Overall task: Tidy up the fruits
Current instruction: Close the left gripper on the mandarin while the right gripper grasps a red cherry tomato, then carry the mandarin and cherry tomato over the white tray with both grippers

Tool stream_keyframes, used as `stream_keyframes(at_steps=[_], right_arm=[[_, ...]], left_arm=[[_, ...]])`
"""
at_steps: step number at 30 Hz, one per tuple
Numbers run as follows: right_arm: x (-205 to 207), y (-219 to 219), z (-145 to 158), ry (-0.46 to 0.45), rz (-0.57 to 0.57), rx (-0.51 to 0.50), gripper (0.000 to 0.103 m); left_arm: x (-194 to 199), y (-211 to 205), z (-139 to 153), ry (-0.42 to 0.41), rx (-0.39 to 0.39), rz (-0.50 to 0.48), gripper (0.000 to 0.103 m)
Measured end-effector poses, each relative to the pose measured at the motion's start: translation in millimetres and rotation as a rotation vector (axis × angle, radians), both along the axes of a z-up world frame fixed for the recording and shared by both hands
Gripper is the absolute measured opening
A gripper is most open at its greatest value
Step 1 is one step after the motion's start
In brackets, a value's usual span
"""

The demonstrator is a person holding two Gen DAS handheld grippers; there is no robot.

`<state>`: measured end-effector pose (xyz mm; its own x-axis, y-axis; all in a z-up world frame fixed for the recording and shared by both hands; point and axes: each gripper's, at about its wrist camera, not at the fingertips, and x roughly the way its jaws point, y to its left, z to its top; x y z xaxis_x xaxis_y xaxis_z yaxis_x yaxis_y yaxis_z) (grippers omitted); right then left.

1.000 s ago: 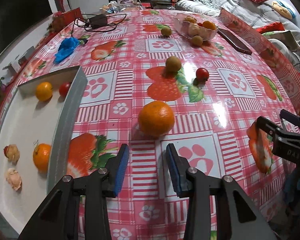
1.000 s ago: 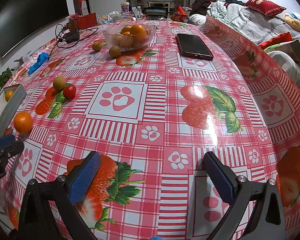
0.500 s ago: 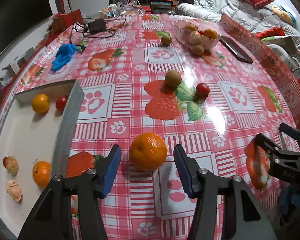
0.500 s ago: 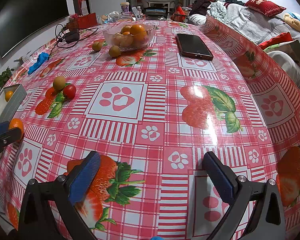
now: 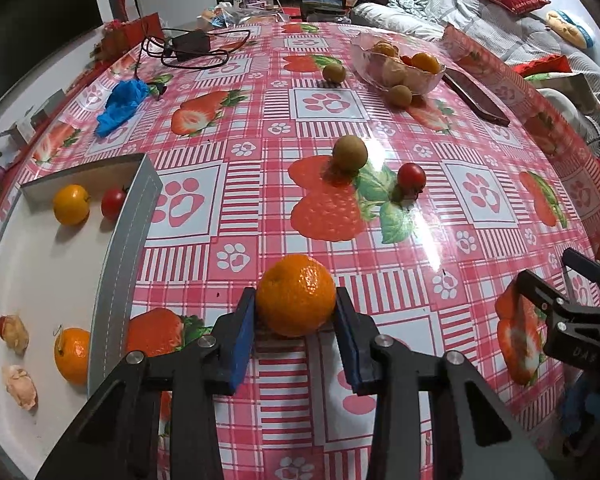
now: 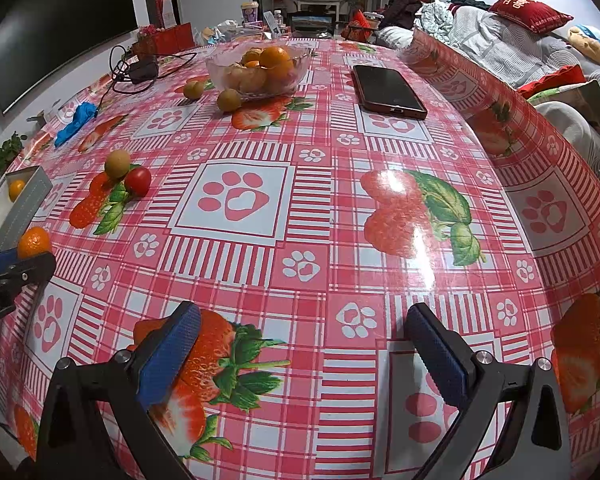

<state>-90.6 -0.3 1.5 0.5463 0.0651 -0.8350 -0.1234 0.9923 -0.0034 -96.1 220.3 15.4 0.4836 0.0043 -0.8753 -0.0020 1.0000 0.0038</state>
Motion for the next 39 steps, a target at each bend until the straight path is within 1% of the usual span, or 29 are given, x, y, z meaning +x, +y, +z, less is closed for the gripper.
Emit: stream_keyframes(at_steps=[4,7,10,15,16,17,18,19,21,23,24,26,28,32,37,39], right_arm=[[12,8,2,0.081,-0.015,0.001,0.103],[24,23,5,0.104,0.028,0.063,0.103],[34,43,8,0.1,0.058,0.063,0.103],[57,81,12,0.063,0.113,0.049,0.103],[61,87,13,0.057,0.121,0.046,0.1],[66,97,12,0.053,0.14,0.042,0.09],[69,103,11,0.059,0.154,0.04,0.085],[73,110,8,0.067,0.166,0.035,0.078],[75,119,6,0.05,0.174,0.01,0.075],[75,127,6,0.029,0.185,-0.014,0.057],[75,129,6,0.024,0.192,-0.009,0.051],[74,129,8,0.019,0.203,0.007,0.024],[72,125,8,0.023,0.206,0.033,0.024],[62,103,14,0.058,0.192,0.16,0.024],[47,76,25,0.075,0.155,0.229,0.024],[41,72,29,0.078,0.149,0.232,0.024]], left_arm=[[3,0,2,-0.021,-0.003,-0.006,0.043],[8,0,1,-0.021,-0.016,0.0,0.044],[12,1,-2,-0.025,-0.018,0.008,0.043],[15,3,-1,-0.026,-0.027,0.01,0.041],[15,3,-1,-0.026,-0.032,0.011,0.041],[15,3,-1,-0.026,-0.033,0.011,0.041],[15,3,-1,-0.026,-0.033,0.01,0.041],[15,3,-1,-0.027,-0.032,0.009,0.041],[15,3,-1,-0.028,-0.031,0.007,0.041],[15,3,-2,-0.029,-0.031,0.006,0.041],[15,3,-2,-0.03,-0.029,0.005,0.041],[15,3,-1,-0.027,-0.028,0.002,0.04],[13,6,0,-0.022,-0.045,0.003,0.04],[4,12,8,-0.029,-0.075,0.016,0.04],[-12,16,29,-0.073,-0.092,0.01,0.04],[-19,20,41,-0.089,-0.094,0.006,0.04]])
